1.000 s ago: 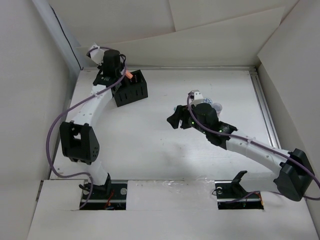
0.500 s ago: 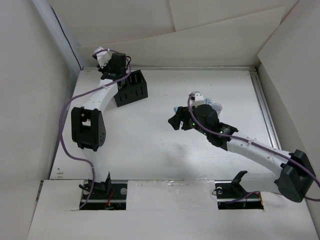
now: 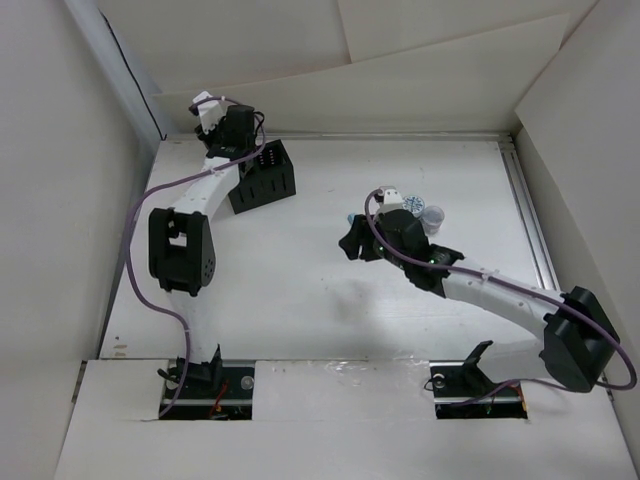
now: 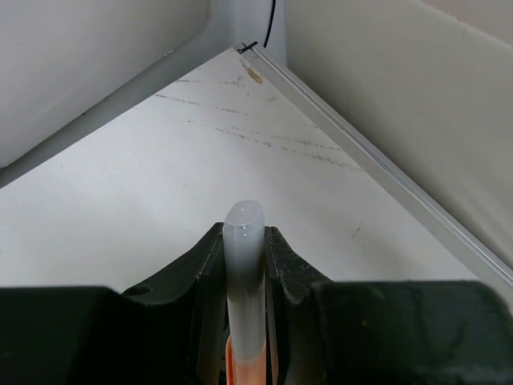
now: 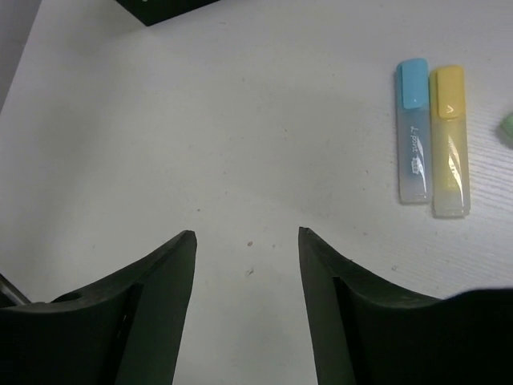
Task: Sort the stationery into containers
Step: Place the pen in the storage box, then pick up the pen from the center of the board.
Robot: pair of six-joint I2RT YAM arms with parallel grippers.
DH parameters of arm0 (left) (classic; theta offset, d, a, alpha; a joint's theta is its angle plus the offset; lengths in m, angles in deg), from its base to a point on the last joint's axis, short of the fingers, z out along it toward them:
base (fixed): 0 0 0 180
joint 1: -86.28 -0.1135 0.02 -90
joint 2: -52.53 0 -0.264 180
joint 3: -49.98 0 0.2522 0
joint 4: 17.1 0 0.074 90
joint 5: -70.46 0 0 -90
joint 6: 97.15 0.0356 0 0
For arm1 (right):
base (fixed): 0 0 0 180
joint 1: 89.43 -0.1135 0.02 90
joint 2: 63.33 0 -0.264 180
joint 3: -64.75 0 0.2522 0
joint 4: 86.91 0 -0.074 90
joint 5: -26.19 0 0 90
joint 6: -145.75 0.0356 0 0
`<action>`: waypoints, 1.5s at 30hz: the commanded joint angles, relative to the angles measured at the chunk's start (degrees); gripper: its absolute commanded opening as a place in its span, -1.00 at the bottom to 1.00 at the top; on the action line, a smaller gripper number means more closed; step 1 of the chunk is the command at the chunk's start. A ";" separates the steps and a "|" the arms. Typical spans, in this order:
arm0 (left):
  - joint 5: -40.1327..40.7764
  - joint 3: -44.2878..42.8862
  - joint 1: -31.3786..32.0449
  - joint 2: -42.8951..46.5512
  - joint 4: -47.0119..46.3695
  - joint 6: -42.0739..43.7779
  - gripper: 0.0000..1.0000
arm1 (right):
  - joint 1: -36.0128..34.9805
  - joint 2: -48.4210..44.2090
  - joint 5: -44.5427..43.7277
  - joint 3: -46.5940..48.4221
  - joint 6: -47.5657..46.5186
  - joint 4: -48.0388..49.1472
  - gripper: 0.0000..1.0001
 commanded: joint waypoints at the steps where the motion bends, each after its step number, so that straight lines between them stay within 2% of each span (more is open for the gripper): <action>1: 2.64 -0.39 0.45 0.00 -3.06 1.32 -1.00 | 0.94 0.97 -4.90 0.26 0.52 3.52 0.17; 2: 2.64 -0.39 1.14 0.00 -3.06 1.32 -1.00 | 0.94 0.98 -6.05 0.26 1.22 3.52 0.03; 3: 3.17 0.13 1.67 0.00 -3.59 1.32 -0.95 | 0.94 1.50 -7.28 0.26 1.74 3.52 -0.24; 5: 3.69 0.14 2.20 0.00 -4.11 1.84 -0.84 | 3.13 2.12 -8.78 0.26 2.80 3.52 -0.41; 7: 3.70 0.66 2.20 0.00 -4.12 1.84 -0.73 | 4.54 3.43 -8.79 0.26 4.72 3.52 -0.49; 9: 3.70 1.36 2.20 0.61 -4.12 1.23 -0.70 | 5.69 4.05 -8.79 0.26 5.96 3.52 -0.49; 10: 3.00 2.24 2.20 0.62 -4.12 0.62 -0.65 | 6.38 4.84 -8.79 0.26 6.75 3.52 -0.34; 14: 2.47 4.17 2.20 2.72 -4.12 -0.53 -0.65 | 7.01 7.30 -10.99 0.79 7.29 3.52 -0.06; 16: 2.47 5.23 2.20 3.43 -5.34 0.17 -0.67 | 7.53 7.83 -10.99 0.79 7.29 3.52 -0.06; 17: 2.47 5.75 2.20 3.43 -6.83 0.17 -0.74 | 8.06 8.70 -10.99 0.79 7.29 4.13 -0.06; 18: 3.25 5.76 2.20 3.43 -7.36 1.22 -0.89 | 8.06 8.71 -10.47 0.79 7.29 4.13 -0.06; 21: 3.96 5.06 2.20 2.91 -6.23 1.93 -0.96 | 8.06 9.24 -9.67 0.26 7.81 5.53 -0.06; 23: 3.96 5.06 2.20 2.90 -6.23 1.93 -0.87 | 8.06 9.24 -10.37 -0.26 7.81 5.54 -0.06; 25: 3.96 5.76 2.20 3.52 -6.23 1.32 -0.67 | 8.06 9.24 -10.98 -0.27 7.12 5.54 0.20; 27: 3.35 7.34 2.20 4.84 -7.01 1.32 -0.44 | 8.06 9.24 -11.51 -0.27 7.11 5.02 0.36; 31: 2.73 8.66 2.20 7.29 -7.02 1.32 -0.27 | 8.68 12.83 -11.52 1.14 7.11 4.40 0.38; 34: 1.42 9.28 2.20 9.40 -7.02 0.79 -0.24 | 9.81 14.86 -10.29 2.54 6.59 4.40 0.30; 36: 0.46 10.76 2.20 11.15 -7.63 0.17 -0.17 | 9.82 16.01 -9.76 3.16 6.58 4.40 0.18; 38: -1.21 11.38 2.20 12.22 -7.63 -1.57 -0.17 | 10.35 17.67 -9.76 3.78 6.58 4.40 -0.05; 39: -1.22 11.39 2.20 12.22 -7.11 -2.37 -0.17 | 10.35 18.20 -9.76 4.30 5.97 4.40 -0.07; 41: -2.97 10.86 2.20 13.79 -4.75 -4.47 -0.17 | 10.35 19.07 -9.76 5.00 5.97 4.40 -0.07; 43: -6.82 10.86 2.20 16.51 -4.12 -8.06 -0.20 | 10.35 20.92 -9.76 5.70 5.27 4.40 0.01; 45: -8.86 14.52 3.96 19.06 -5.60 -9.58 -0.20 | 10.87 22.94 -9.76 6.50 4.66 3.87 0.08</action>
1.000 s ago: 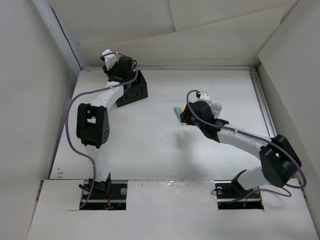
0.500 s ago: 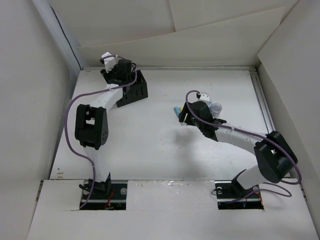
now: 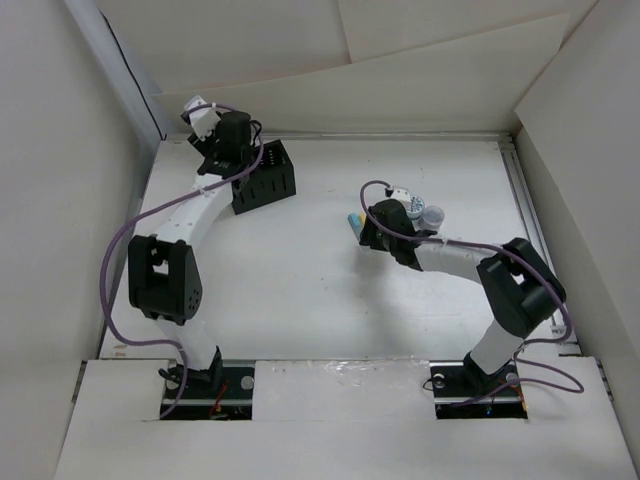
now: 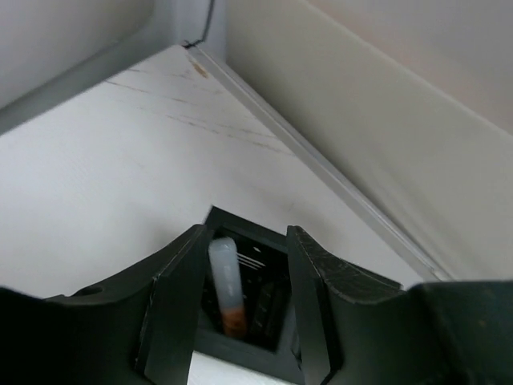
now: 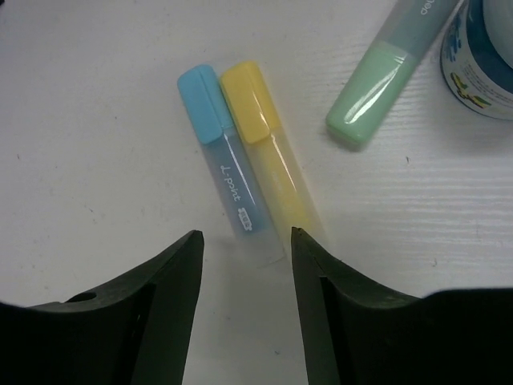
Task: Sort the stationery into containers
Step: Pick up the pen from the center of the board.
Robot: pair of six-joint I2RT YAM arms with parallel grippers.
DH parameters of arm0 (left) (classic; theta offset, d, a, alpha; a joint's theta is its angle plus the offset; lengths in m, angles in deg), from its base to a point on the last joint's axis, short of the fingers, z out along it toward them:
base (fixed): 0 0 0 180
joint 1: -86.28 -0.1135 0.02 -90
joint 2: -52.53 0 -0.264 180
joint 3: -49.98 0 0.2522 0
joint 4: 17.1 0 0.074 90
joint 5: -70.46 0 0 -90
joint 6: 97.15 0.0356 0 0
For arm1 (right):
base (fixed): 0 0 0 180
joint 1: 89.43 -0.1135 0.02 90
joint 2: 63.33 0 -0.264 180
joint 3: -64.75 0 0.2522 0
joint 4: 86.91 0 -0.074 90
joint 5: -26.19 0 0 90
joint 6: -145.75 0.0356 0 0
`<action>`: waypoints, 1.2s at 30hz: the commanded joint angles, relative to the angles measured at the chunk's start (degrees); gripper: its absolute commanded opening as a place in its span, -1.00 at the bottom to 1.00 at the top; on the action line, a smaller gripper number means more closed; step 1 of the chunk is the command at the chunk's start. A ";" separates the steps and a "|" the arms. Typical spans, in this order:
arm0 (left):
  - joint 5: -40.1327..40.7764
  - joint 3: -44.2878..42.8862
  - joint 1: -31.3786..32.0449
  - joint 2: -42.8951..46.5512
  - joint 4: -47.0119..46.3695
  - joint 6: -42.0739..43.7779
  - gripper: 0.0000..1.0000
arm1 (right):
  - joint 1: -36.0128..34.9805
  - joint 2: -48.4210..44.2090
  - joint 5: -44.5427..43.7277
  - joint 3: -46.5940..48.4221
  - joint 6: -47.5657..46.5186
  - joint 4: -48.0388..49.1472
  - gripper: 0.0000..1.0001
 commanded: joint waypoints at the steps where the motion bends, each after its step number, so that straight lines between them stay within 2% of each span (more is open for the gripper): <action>1: -5.47 4.31 2.45 7.31 -1.26 -5.36 -0.20 | 0.71 2.68 0.36 3.83 -1.34 1.42 0.08; 5: -9.77 13.62 7.90 14.60 -5.56 -8.27 -0.20 | 0.71 4.54 1.85 5.07 -1.95 0.80 0.01; 9: -13.65 23.21 13.43 17.43 -9.61 -10.72 -0.20 | 0.18 5.77 1.16 5.07 -1.95 0.80 -0.06; 13: -17.61 28.40 15.02 18.57 -10.14 -11.43 -0.20 | 0.18 7.61 1.16 5.60 -1.95 0.80 -0.11; 14: -18.75 29.98 15.03 19.10 -10.14 -12.04 -0.20 | 0.18 8.31 1.16 6.12 -1.95 0.80 -0.22; 23: -28.25 34.82 15.03 21.56 -9.18 -13.10 -0.20 | -2.10 10.60 -1.22 6.65 -0.90 0.28 -0.31; 27: -32.37 36.94 15.03 21.56 -11.02 -13.10 -0.14 | -2.62 11.74 -1.22 7.18 -0.90 0.28 -0.11; 32: -34.31 36.94 15.03 20.24 -11.02 -13.63 -0.08 | -3.16 11.74 -1.74 7.18 -0.90 0.28 -0.05; 34: -34.93 36.94 15.03 19.72 -11.02 -13.63 -0.08 | -3.16 11.74 -1.74 7.18 -0.90 0.28 -0.13; 36: -36.77 36.23 15.03 19.72 -11.02 -13.63 -0.08 | -3.16 11.74 -2.27 7.18 -0.90 0.28 -0.31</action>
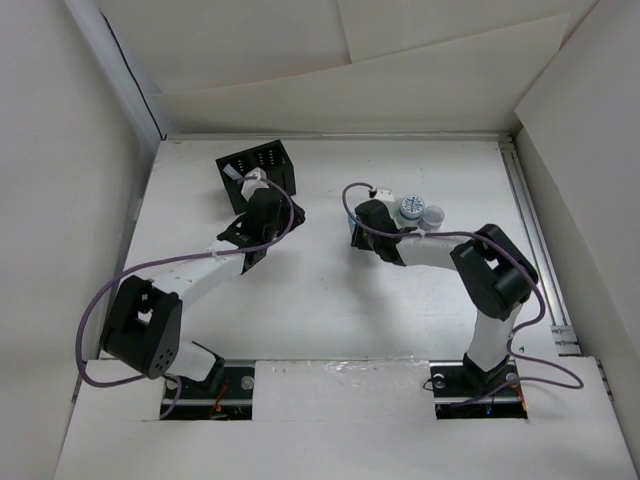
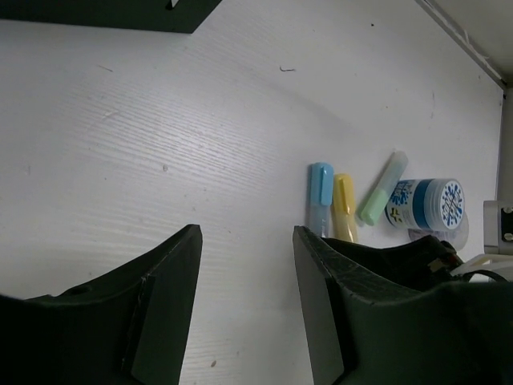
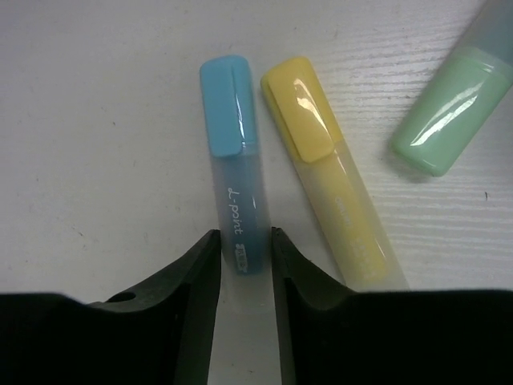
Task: Sort the stationery into containers
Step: Pick up the pen from the center of the board.
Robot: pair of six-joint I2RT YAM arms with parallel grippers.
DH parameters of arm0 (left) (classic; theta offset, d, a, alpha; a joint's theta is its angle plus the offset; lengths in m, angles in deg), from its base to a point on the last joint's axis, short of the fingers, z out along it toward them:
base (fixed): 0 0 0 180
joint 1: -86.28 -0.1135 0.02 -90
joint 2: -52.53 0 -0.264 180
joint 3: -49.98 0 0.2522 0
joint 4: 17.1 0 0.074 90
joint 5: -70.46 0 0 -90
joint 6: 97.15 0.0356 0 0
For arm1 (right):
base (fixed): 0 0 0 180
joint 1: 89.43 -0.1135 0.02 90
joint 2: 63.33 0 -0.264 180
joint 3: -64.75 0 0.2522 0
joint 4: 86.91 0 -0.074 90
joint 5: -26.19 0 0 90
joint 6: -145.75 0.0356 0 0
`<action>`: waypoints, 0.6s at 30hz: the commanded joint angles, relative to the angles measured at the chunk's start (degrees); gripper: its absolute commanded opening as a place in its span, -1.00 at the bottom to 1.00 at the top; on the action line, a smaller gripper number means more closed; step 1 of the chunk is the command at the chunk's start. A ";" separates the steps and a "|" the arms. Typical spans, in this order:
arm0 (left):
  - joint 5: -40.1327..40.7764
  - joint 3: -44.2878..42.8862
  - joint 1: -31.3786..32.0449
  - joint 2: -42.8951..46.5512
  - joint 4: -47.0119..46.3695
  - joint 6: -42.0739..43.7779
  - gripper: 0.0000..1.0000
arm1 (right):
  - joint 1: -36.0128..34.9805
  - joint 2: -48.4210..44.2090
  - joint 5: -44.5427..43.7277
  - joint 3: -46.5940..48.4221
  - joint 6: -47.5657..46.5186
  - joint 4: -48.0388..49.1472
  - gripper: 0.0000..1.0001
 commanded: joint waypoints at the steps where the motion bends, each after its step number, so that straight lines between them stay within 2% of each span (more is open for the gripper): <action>1: -2.77 -1.25 0.03 -0.54 -1.84 -0.54 -0.08 | -0.69 0.75 -0.81 0.75 0.24 -1.10 -0.51; 7: -4.70 -1.26 0.03 -0.55 -1.31 -1.06 -0.08 | -1.82 -2.50 -0.29 -0.30 0.24 -1.10 -0.76; 13: -9.18 -1.78 0.03 -0.55 -2.46 -1.59 -0.08 | -3.06 -11.45 4.19 -2.76 -0.99 0.04 -0.76; 18: -15.32 -1.78 -1.90 -1.08 -4.57 -2.74 -0.08 | -4.11 -14.02 11.13 -4.08 -1.52 0.57 -0.76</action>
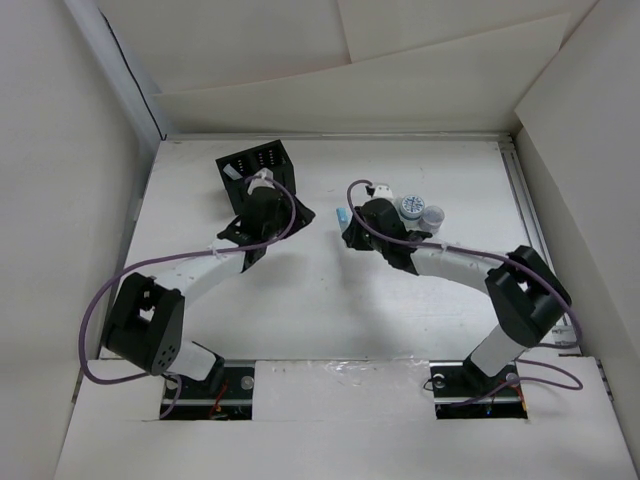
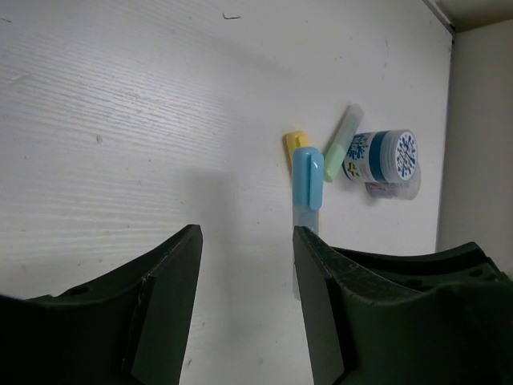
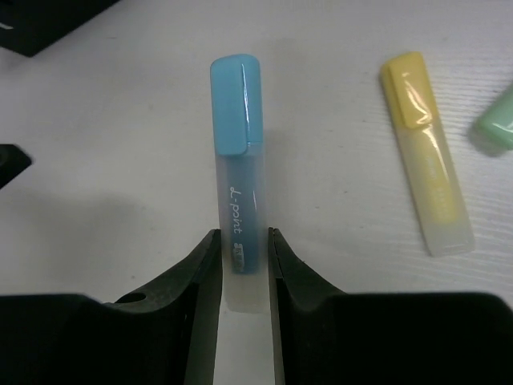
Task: Sort the stationery into containers
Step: Pick up the pen from the center of the board.
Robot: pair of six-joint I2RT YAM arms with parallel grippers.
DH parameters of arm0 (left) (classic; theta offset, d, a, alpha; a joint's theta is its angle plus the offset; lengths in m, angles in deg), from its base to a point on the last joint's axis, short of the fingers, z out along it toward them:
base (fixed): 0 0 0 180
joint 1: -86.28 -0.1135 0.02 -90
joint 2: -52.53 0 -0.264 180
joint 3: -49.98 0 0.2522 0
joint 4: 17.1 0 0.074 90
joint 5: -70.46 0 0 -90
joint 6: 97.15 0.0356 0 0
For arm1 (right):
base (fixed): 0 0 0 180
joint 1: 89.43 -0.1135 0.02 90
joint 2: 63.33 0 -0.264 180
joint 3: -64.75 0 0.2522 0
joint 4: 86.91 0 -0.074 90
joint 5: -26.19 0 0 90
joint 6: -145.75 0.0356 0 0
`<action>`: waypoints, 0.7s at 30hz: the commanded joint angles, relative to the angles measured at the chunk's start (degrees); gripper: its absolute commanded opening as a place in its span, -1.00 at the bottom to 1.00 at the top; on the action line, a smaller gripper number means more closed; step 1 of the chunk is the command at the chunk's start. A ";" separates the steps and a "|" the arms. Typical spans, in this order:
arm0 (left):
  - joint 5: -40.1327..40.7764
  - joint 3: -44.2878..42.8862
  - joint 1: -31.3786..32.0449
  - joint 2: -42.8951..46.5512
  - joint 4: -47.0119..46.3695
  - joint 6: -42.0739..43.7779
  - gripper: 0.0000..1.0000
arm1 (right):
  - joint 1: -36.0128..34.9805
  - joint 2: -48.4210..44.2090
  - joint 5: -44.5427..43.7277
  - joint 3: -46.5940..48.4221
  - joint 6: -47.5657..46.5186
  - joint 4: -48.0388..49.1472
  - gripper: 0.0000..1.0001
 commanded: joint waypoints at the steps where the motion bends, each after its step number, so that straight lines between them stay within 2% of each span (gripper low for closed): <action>1: -5.39 -1.74 -1.44 -0.74 -3.41 -1.12 -0.08 | -0.97 -1.76 5.92 -0.80 -1.13 2.10 -0.76; 7: -8.73 -4.55 -1.44 -3.64 -3.41 -0.59 0.05 | -2.20 -1.76 9.88 0.34 -1.65 3.15 -0.76; 21: -9.35 -6.22 -1.44 -8.40 -3.32 0.02 0.08 | -3.25 -3.51 16.12 -0.19 -2.18 6.41 -0.76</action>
